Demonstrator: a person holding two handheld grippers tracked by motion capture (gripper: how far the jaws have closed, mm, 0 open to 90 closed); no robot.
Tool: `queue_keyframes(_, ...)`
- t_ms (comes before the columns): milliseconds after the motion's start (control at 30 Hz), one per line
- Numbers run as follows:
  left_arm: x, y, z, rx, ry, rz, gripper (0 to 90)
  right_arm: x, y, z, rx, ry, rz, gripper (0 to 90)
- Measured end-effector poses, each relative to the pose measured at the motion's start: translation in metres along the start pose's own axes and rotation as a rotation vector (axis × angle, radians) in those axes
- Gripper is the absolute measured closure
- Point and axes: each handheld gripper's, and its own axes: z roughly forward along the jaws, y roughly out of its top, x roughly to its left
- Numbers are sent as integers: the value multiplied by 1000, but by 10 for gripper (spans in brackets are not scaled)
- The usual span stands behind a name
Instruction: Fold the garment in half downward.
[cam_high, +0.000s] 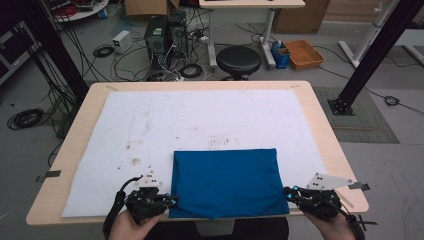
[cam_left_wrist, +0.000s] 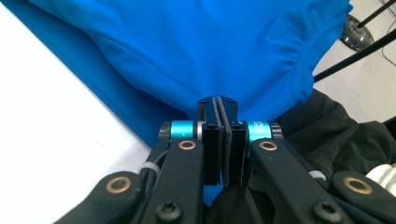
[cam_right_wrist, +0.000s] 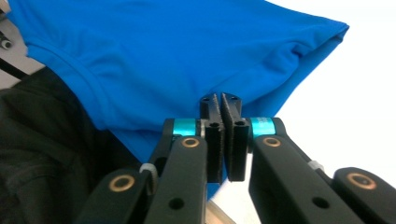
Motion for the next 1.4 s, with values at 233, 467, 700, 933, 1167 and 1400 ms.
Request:
queue_keyframes(233,0,-1,1,6,5,4,722,0,-3,-2,-5,-3,-19,842)
queue_keyframes(467,13,18,0,-84,67,5,548,-22,20,-1,-84,-80,-12,704)
queue_keyframes(700,50,49,10,-195,154,-29,518,-57,52,26,-129,-114,53,640)
queue_keyframes(933,88,71,36,-207,306,-61,489,-86,68,64,-106,-135,163,566)
queue_keyframes(1167,100,74,55,-157,324,-86,515,-102,68,89,-66,-124,262,563)
queue_keyframes(1400,99,73,63,-114,310,-98,645,-104,64,104,-3,-109,285,595)
